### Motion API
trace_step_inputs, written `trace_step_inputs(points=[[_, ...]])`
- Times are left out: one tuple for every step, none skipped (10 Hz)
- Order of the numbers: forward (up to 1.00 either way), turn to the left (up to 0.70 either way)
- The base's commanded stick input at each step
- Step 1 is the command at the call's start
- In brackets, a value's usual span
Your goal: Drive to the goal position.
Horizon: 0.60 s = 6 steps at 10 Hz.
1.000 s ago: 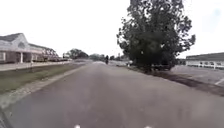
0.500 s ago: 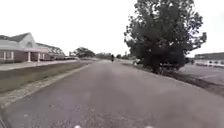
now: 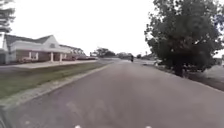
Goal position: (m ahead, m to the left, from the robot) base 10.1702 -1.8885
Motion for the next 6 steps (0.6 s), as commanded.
trace_step_inputs(points=[[0.70,0.00],[0.70,0.00],[0.70,0.00],[0.70,0.00],[0.70,0.00],[0.70,0.00]])
